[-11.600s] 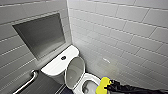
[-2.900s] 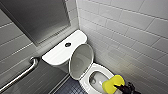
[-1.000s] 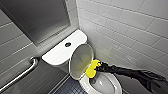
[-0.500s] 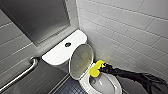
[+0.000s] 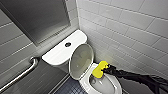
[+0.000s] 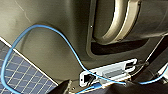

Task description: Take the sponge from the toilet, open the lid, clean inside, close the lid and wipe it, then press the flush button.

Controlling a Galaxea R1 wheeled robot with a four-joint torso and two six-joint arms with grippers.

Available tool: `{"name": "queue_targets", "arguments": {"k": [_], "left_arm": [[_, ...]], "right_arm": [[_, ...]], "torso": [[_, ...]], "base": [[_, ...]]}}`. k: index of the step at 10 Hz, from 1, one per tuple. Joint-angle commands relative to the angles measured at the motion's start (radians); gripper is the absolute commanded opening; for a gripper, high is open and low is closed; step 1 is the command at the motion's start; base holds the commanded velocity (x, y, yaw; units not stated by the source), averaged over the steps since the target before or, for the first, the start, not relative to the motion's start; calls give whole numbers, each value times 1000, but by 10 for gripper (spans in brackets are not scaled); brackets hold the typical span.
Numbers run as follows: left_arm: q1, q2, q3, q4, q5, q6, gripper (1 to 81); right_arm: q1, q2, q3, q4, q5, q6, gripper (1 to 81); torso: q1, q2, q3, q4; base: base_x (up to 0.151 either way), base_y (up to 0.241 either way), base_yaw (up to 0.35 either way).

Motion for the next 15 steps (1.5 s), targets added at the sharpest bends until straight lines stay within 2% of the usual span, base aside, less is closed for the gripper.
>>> {"name": "queue_targets", "arguments": {"k": [1,9,13,15], "left_arm": [[40,11,4,-6,100,7,811],[40,13,7,0,92,8,811],[40,19,8,1,87,10,811],[40,22,8,1,87,10,811]], "right_arm": [[56,-230,243,20,43,15,10],[-179,-477,501,88,274,15,10],[-311,-556,605,109,378,13,10],[-400,-563,607,111,437,13,10]], "torso": [[0,0,0,0],[0,0,0,0],[0,0,0,0],[0,0,0,0]], "base": [[0,0,0],[0,0,0],[0,0,0],[0,0,0]]}}
